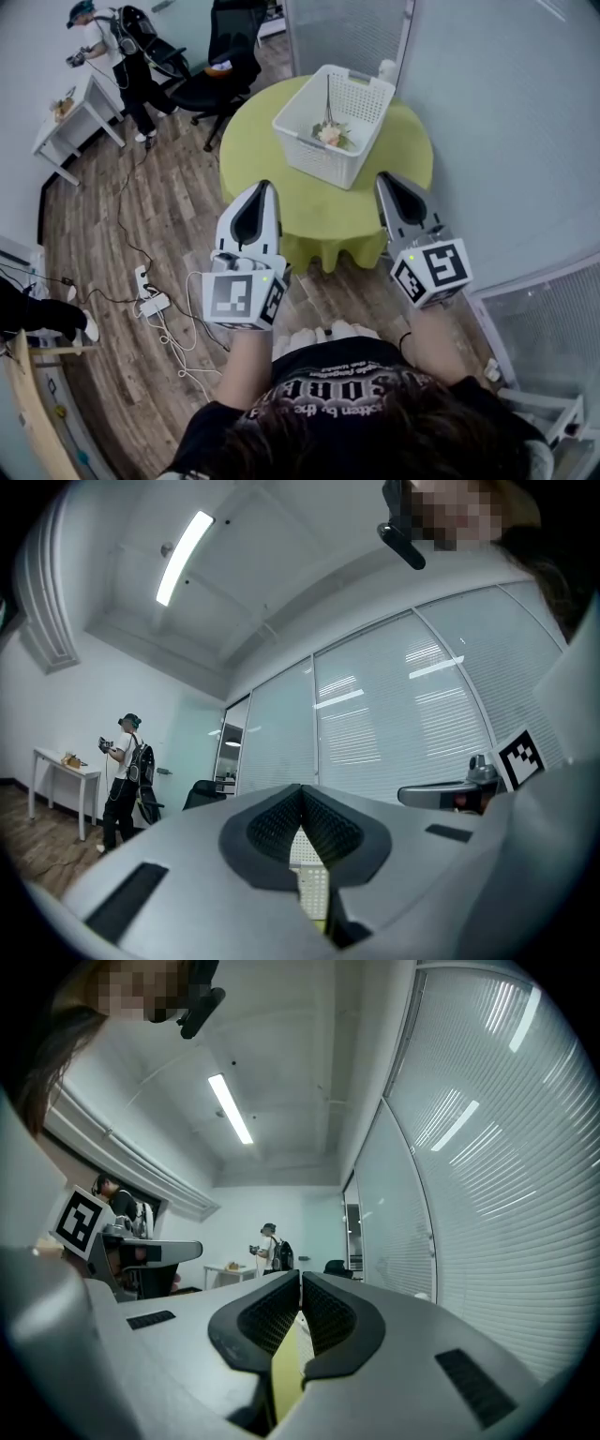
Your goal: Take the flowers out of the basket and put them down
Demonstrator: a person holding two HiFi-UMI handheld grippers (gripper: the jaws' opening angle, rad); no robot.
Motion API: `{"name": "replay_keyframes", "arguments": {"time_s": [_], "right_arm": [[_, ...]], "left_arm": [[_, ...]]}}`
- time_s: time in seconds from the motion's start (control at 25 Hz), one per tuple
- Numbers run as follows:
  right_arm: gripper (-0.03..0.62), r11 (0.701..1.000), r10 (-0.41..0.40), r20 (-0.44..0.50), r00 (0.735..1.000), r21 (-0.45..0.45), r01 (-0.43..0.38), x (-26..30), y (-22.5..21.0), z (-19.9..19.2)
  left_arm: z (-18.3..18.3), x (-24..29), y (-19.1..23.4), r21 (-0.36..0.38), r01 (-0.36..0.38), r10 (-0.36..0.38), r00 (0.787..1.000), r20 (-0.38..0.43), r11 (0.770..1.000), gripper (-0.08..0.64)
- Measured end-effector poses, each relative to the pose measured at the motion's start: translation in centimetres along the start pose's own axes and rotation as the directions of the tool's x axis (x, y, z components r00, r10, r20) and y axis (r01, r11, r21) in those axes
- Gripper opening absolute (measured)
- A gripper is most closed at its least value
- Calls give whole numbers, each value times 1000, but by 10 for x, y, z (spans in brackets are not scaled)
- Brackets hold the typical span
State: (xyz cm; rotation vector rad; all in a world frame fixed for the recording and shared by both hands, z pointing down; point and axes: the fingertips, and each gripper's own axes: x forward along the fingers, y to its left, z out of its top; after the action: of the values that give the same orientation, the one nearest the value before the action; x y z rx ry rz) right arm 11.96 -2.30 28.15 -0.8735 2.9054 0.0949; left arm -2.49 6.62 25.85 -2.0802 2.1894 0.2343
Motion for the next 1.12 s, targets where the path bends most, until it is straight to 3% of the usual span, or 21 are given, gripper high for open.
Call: {"name": "replay_keyframes", "arguments": {"time_s": [0.52, 0.8, 1.12], "right_arm": [[29, 1000, 3, -22, 1000, 19, -2, 47, -12, -18], [31, 998, -68, -58, 996, -4, 67, 92, -21, -30], [31, 983, -185, -83, 979, -20, 184, 151, -38, -42]], "left_arm": [[-14, 39, 27, 4, 24, -24, 1000, -10, 1000, 3], [-28, 75, 74, -38, 72, -72, 997, -10, 997, 3], [-31, 131, 119, 15, 173, -173, 985, -15, 985, 3]]}}
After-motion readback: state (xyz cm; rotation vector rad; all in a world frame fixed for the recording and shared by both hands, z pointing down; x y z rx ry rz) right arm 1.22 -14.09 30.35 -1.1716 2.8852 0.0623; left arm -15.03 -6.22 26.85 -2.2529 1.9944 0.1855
